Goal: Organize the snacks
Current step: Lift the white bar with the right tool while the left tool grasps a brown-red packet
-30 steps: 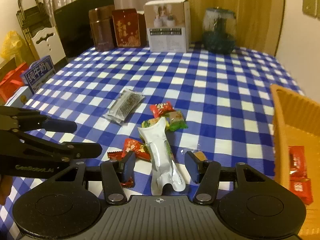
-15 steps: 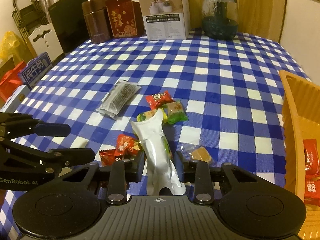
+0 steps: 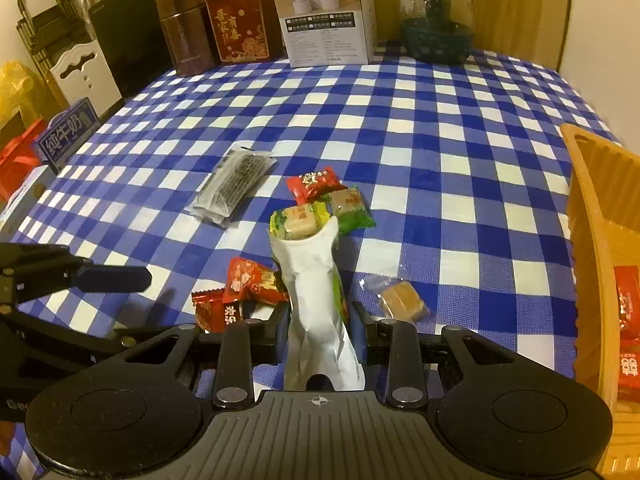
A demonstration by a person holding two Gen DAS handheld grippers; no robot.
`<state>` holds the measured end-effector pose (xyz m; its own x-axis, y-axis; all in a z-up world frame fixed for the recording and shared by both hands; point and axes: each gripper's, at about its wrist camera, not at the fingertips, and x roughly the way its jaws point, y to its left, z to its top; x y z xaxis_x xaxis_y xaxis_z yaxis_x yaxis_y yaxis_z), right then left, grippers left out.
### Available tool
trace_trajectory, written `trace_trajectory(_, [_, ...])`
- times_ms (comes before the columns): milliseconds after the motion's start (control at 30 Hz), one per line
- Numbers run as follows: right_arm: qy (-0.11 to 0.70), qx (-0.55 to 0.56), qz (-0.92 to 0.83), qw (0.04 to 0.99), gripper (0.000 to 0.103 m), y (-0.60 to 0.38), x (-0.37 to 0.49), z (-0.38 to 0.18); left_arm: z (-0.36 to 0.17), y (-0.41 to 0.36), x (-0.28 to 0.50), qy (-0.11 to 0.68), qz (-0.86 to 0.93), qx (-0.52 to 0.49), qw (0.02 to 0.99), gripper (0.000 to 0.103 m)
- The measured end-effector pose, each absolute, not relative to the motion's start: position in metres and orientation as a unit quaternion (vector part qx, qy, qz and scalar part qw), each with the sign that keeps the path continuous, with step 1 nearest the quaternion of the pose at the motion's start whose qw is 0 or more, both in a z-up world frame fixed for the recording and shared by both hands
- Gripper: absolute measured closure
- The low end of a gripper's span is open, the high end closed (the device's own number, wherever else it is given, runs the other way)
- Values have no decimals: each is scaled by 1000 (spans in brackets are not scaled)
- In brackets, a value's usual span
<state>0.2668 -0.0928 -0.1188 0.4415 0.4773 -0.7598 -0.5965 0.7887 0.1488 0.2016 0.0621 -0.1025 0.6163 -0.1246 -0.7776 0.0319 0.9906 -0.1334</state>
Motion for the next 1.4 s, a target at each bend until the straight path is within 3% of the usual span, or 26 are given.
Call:
trace_trajectory(133, [428, -47, 309, 848, 72, -98, 270, -113, -106, 63, 204, 439, -45, -65, 895, 41])
trace_trajectory(267, [416, -38, 307, 855, 72, -103, 266, -104, -105, 61, 207, 437, -54, -78, 894, 56])
trace_trajectory(467, [417, -30, 297, 858, 72, -112, 263, -100, -107, 51, 207, 444, -67, -72, 890, 64])
trace_trajectory(633, [417, -27, 297, 859, 72, -115, 263, -100, -109, 47, 210, 442, -74, -63, 892, 62])
trace_trajectory(767, [416, -25, 295, 860, 72, -116, 264, -99, -112, 40, 210, 442, -81, -38, 892, 48])
trace_trajectory(1100, [419, -21, 295, 859, 72, -115, 264, -99, -119, 26, 212, 410, -88, 24, 908, 46])
trace_trajectory(1400, [417, -19, 294, 860, 72, -117, 264, -97, -115, 24, 210, 417, -93, 39, 903, 68])
